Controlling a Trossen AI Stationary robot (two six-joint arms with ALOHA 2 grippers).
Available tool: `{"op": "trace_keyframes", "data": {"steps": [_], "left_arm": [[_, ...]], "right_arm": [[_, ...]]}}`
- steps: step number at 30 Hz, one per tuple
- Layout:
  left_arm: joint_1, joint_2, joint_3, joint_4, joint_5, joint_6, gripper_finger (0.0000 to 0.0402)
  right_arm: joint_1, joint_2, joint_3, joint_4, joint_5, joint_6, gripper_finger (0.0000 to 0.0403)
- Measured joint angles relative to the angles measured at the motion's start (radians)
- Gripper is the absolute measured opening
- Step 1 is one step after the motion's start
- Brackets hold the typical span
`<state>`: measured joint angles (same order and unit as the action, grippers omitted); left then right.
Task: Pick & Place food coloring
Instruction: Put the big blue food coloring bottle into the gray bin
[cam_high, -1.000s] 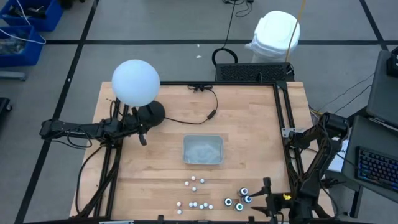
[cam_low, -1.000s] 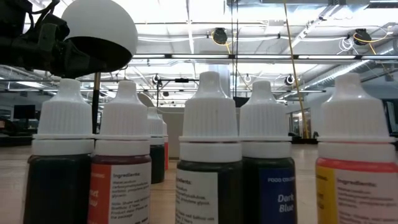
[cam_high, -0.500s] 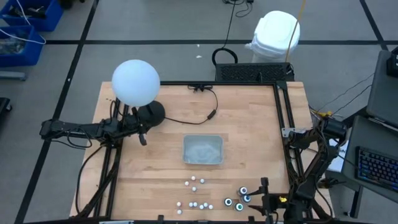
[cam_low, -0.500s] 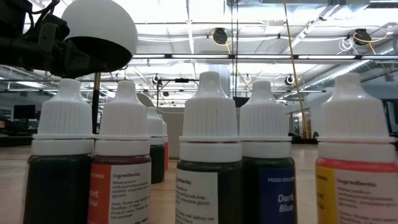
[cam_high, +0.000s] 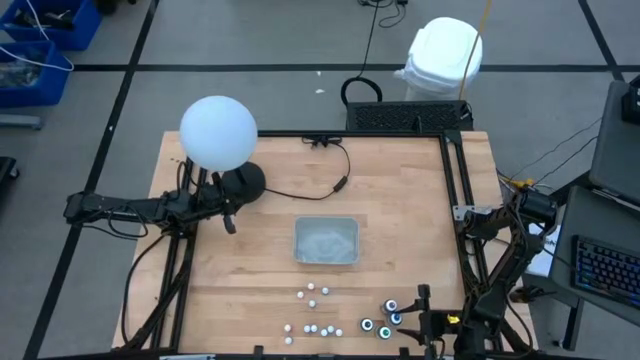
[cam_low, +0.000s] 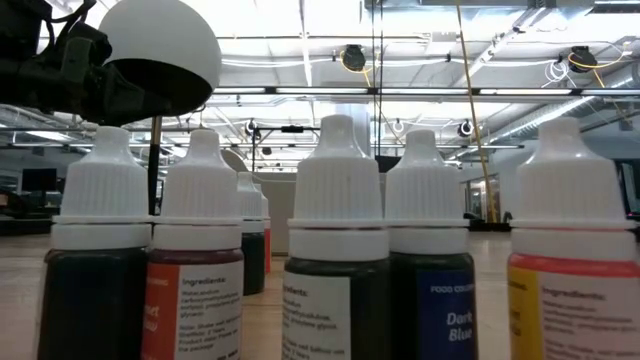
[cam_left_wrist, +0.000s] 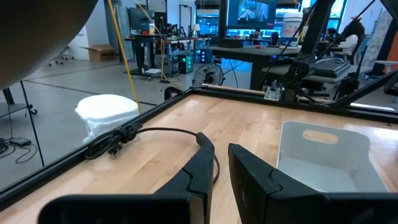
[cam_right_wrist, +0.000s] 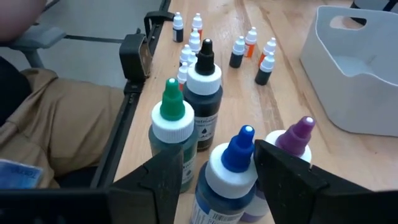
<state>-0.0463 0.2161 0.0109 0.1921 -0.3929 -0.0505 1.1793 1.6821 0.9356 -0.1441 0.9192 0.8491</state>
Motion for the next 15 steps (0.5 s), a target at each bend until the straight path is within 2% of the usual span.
{"op": "trace_keyframes", "data": {"steps": [9,15], "left_arm": [[0.0,0.0,0.0,0.0,0.0,0.0,0.0056],[0.0,0.0,0.0,0.0,0.0,0.001,0.0056]], "right_arm": [[0.039,-0.004,-0.001,-0.009,0.046,-0.046,0.0185],[0.046,-0.004,-0.001,-0.07,0.07,0.016,0.0183]]}}
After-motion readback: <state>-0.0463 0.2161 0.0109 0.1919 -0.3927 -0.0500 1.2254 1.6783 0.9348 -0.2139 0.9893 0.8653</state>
